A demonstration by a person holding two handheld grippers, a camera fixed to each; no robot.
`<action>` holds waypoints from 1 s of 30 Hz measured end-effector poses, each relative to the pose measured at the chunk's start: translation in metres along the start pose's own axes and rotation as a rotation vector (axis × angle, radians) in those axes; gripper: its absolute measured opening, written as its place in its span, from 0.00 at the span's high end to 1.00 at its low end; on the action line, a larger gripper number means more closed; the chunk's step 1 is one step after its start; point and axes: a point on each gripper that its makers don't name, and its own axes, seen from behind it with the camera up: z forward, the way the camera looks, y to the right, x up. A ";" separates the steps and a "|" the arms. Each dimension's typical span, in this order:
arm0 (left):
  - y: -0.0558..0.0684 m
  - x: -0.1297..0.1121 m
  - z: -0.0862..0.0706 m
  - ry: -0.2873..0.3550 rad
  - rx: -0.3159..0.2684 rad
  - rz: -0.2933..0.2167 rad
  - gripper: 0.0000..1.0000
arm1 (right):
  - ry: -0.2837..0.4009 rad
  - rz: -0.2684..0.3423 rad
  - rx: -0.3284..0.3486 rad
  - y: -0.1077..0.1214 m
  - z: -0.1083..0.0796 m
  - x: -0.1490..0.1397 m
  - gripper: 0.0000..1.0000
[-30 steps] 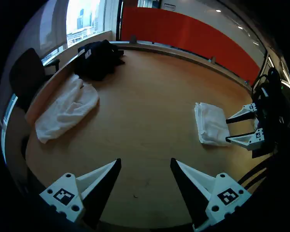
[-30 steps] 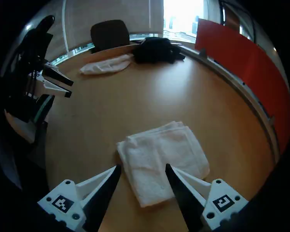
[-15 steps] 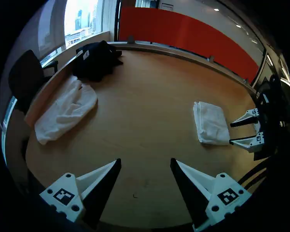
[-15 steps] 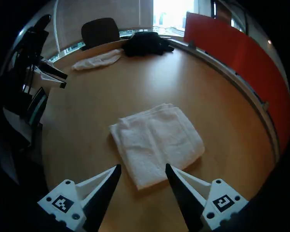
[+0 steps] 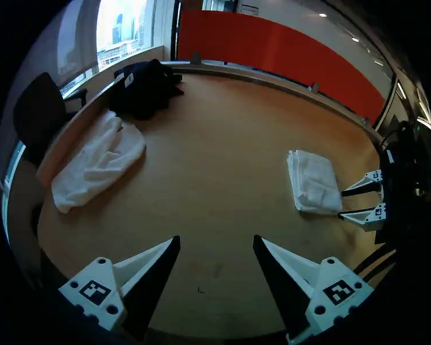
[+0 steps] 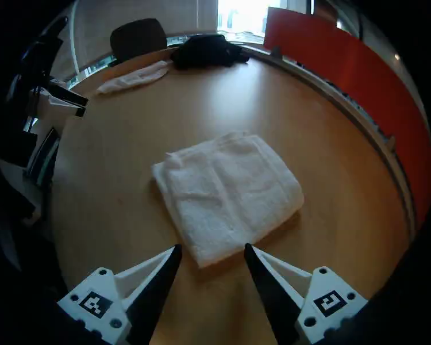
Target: Fold towel
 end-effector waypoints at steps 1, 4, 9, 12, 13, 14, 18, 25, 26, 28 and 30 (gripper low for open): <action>0.000 -0.001 0.000 -0.001 0.000 0.000 0.06 | -0.006 0.006 -0.003 0.000 0.001 -0.003 0.21; 0.000 -0.001 0.001 -0.003 0.001 -0.001 0.06 | -0.020 0.019 -0.008 0.000 0.002 -0.009 0.27; -0.001 -0.001 0.002 -0.005 0.001 -0.002 0.06 | -0.027 0.034 -0.009 0.000 0.003 -0.013 0.35; 0.000 -0.002 0.002 -0.005 0.001 -0.002 0.06 | -0.026 0.039 -0.007 -0.001 0.003 -0.014 0.39; 0.000 -0.001 0.002 -0.006 0.001 -0.002 0.06 | -0.026 0.041 -0.007 -0.001 0.003 -0.014 0.40; 0.000 -0.001 0.002 -0.006 0.001 -0.001 0.06 | -0.025 0.043 -0.007 -0.001 0.003 -0.013 0.41; 0.001 -0.001 0.003 -0.006 0.000 0.000 0.06 | -0.021 0.052 -0.011 -0.001 0.003 -0.013 0.52; 0.000 -0.001 0.002 -0.005 0.001 -0.001 0.06 | -0.020 0.064 -0.015 -0.002 0.003 -0.014 0.75; 0.001 -0.001 0.002 -0.005 0.001 -0.002 0.06 | -0.019 0.066 -0.019 -0.002 0.003 -0.014 0.75; 0.001 -0.001 0.002 -0.005 0.001 -0.001 0.06 | -0.019 0.069 -0.024 -0.001 0.003 -0.015 0.75; 0.001 -0.002 0.002 -0.005 0.002 0.000 0.06 | -0.019 0.072 -0.029 0.000 0.002 -0.015 0.75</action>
